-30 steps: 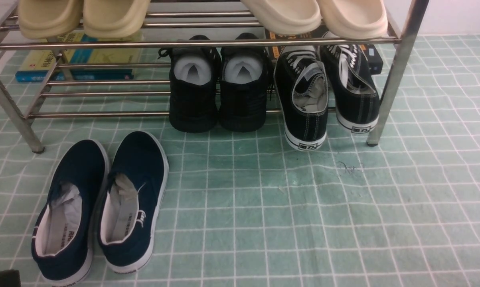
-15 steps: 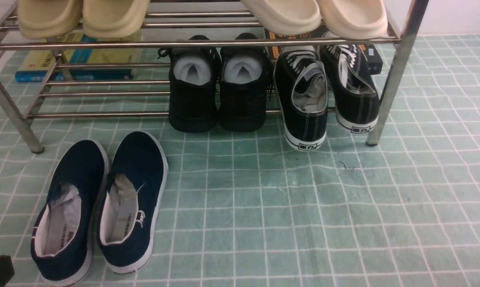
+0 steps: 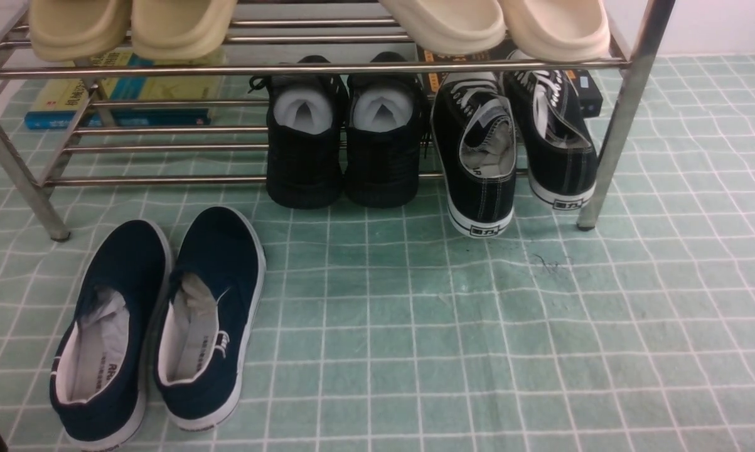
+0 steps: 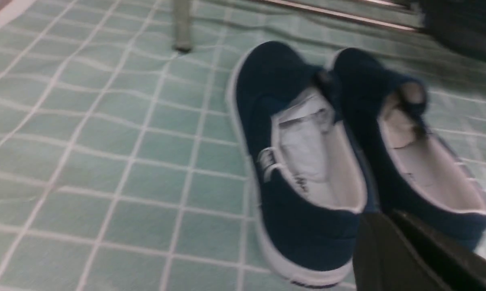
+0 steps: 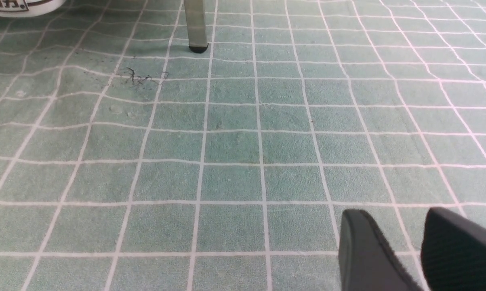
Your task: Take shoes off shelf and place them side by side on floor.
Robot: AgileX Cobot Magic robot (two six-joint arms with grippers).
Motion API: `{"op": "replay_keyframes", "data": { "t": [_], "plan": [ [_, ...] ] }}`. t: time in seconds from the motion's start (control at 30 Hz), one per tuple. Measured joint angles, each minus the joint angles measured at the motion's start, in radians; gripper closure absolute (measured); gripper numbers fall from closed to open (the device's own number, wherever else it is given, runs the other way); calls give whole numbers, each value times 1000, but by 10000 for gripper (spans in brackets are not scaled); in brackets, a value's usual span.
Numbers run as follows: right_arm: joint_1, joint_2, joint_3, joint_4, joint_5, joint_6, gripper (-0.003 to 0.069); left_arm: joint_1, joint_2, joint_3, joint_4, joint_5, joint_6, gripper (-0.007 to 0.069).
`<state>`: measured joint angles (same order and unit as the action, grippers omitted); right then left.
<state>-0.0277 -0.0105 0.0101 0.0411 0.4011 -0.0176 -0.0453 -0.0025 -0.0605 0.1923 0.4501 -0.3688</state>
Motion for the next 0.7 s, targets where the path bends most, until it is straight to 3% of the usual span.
{"op": "replay_keyframes", "data": {
  "t": [0.17,0.7],
  "plan": [
    [0,0,0,0,0,0,420,84,-8,68,12,-21,1,572],
    [0,0,0,0,0,0,420,66,-9,75,20,-57,2,557]
  ]
}}
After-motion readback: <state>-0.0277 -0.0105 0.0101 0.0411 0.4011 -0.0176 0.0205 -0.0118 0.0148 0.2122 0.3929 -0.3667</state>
